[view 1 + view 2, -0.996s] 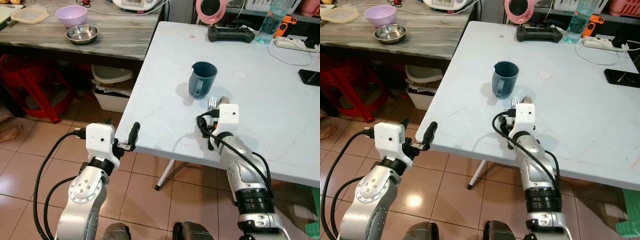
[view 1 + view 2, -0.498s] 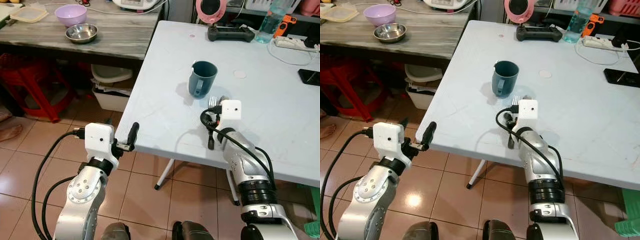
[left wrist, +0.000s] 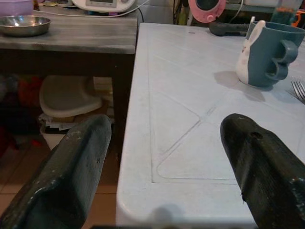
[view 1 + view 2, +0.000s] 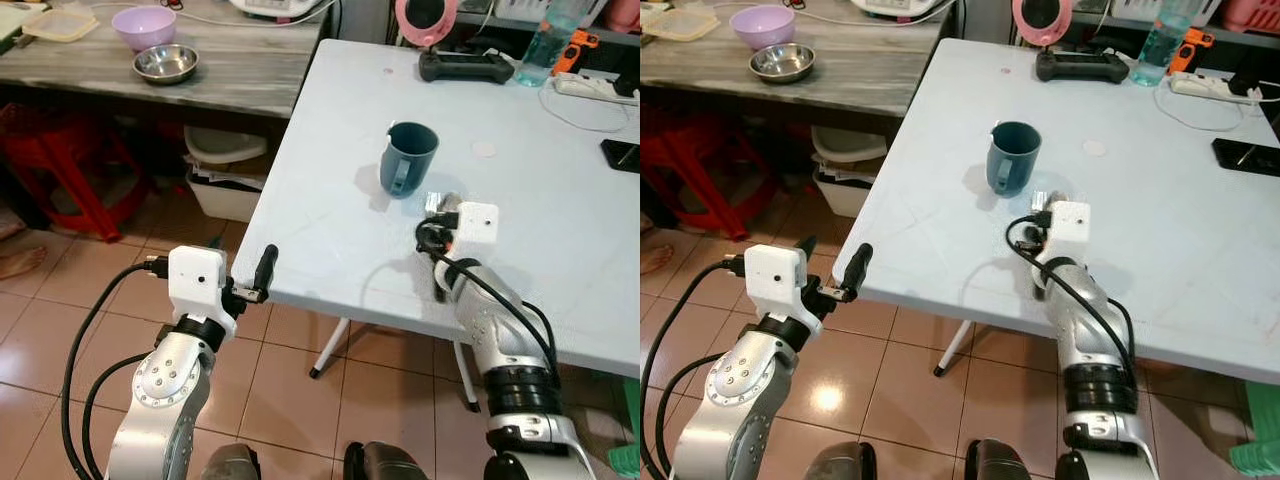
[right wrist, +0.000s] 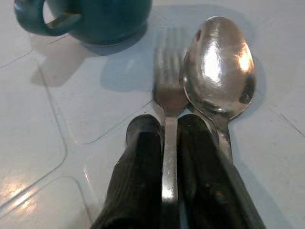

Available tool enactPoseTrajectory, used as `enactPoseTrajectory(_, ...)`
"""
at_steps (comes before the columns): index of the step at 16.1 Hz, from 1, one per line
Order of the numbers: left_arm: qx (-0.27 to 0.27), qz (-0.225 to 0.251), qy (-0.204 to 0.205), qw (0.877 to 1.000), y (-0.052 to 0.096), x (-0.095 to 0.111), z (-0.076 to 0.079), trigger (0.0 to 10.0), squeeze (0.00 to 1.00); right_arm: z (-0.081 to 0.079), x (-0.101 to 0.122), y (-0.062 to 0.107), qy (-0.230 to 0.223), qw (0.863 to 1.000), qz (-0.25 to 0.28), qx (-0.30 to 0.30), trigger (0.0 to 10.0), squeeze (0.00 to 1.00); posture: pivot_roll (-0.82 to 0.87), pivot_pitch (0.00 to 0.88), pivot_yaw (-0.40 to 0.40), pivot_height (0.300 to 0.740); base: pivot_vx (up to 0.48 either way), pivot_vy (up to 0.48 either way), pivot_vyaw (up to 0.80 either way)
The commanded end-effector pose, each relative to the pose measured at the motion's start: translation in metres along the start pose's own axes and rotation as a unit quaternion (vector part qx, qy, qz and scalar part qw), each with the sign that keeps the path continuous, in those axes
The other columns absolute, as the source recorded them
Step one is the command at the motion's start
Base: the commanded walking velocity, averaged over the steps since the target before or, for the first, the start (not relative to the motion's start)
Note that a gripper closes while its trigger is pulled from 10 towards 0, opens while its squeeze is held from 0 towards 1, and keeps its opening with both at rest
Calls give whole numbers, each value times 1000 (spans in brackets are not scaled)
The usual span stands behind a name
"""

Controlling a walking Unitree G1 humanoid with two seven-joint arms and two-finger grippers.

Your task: Setting the table

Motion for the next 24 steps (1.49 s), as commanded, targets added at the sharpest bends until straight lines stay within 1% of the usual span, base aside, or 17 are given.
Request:
enactPoseTrajectory(1,-3,-2,-2,1000,2,1,1,10000,0,-3,-47,6,-11,996,-86,3,0,0,59,145,1,740,0,0,0)
enactPoseTrajectory(2,-3,-2,-2,1000,3,0,1,10000,0,-5,-45,8,-3,997,-82,5,0,0,60,142,2,740,0,0,0)
enactPoseTrajectory(4,-2,-3,-2,1000,3,0,0,10000,0,-13,-45,15,-36,995,-87,14,0,0,55,137,2,740,0,0,0)
enactPoseTrajectory(5,-2,-3,-3,1000,3,0,0,10000,0,-20,-45,20,-48,994,-89,28,0,0,54,134,1,740,0,0,0)
enactPoseTrajectory(6,0,-2,-2,1000,2,-1,0,10000,0,-31,-44,27,-63,992,-92,53,0,0,49,126,0,740,0,0,0)
enactPoseTrajectory(7,2,-2,-1,1000,2,-1,-1,10000,0,-37,-43,31,-68,991,-93,66,0,0,48,124,0,740,0,0,0)
enactPoseTrajectory(9,17,-10,3,1000,1,-5,-6,10000,0,-56,-36,42,-84,987,-87,108,0,0,39,115,-3,740,0,0,0)
enactPoseTrajectory(11,22,-9,-10,1000,0,-5,-8,10000,0,-66,-32,47,-82,985,-77,134,0,0,34,110,-3,740,0,219,0)
enactPoseTrajectory(13,22,-10,-6,1000,-2,-7,-8,10000,0,-68,-27,48,-67,986,-64,141,0,0,31,104,-5,740,0,480,0)
enactPoseTrajectory(15,25,-10,-11,1000,-4,-7,-8,10000,0,-65,-23,49,-60,988,-54,134,0,0,31,98,-5,740,0,480,0)
enactPoseTrajectory(16,28,-10,-12,999,-4,-7,-9,10000,0,-62,-23,49,-51,989,-53,131,0,0,26,100,0,740,0,480,0)
enactPoseTrajectory(17,37,-18,-9,999,-4,-12,-11,10000,0,-62,-20,51,-32,990,-41,134,0,0,22,99,4,740,0,480,0)
enactPoseTrajectory(19,27,-18,-9,999,-7,-13,-5,10000,0,-61,-15,52,-42,990,-22,130,0,0,15,91,4,740,0,480,0)
enactPoseTrajectory(20,19,-17,-3,1000,-8,-13,-4,10000,0,-60,-6,53,-52,990,1,129,0,0,13,88,4,740,0,472,0)
enactPoseTrajectory(21,18,-15,-4,1000,-8,-12,-4,10000,0,-60,-4,54,-51,990,7,128,0,0,13,88,4,740,0,472,0)
enactPoseTrajectory(23,15,-9,-12,1000,-11,-10,-3,10000,0,-53,4,53,-53,992,29,110,0,0,8,87,4,740,124,435,0)
enactPoseTrajectory(24,10,-5,-15,1000,-12,-8,-1,10000,0,-42,14,52,-45,994,60,83,0,0,9,85,1,740,326,349,0)
Point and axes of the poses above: a point about 5 cm out from each wrist's last joint towards the gripper, its own y axis pointing back from the gripper into the wrist, its own x axis along the axis of the wrist's last joint, z = x × y, the point moved 5 cm from there along -y, pointing out of the wrist towards the gripper, and after that the axes turned 8 degrees about y, right-handed, at the moved point
